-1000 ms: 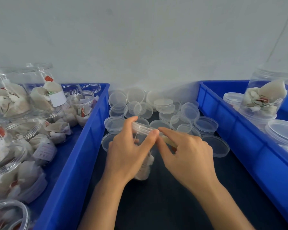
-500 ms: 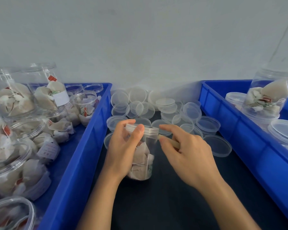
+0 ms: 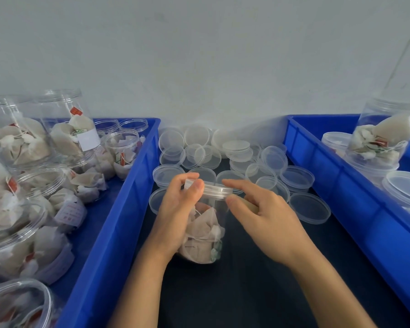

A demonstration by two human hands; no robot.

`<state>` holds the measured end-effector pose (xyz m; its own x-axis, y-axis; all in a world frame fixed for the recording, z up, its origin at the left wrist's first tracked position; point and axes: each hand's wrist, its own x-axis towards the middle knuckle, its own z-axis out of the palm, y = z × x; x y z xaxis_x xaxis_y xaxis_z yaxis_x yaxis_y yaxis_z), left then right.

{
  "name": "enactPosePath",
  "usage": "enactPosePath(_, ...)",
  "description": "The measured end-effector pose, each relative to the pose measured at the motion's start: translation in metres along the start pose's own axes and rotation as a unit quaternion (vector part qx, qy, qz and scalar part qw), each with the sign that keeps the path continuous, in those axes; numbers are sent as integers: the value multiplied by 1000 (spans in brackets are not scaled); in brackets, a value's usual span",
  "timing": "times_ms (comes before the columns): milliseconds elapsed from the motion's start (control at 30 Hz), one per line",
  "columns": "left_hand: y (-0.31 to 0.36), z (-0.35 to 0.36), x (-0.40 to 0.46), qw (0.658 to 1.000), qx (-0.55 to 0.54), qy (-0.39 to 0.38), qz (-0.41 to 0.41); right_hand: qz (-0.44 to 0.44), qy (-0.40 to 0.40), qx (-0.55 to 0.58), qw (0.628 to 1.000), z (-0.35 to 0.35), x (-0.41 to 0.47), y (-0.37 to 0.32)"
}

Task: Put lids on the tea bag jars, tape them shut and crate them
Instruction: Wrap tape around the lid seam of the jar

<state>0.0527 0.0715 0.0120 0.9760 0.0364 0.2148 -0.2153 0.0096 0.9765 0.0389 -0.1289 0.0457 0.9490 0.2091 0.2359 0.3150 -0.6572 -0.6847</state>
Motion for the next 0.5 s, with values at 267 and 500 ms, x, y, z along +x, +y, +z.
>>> enactPosePath(267,-2,3,-2,1000,25,-13,14,-4,28,24,999,1,-4,-4)
enactPosePath(500,3,15,-5,988,136,24,73,-4,138,-88,986,13,-10,-12)
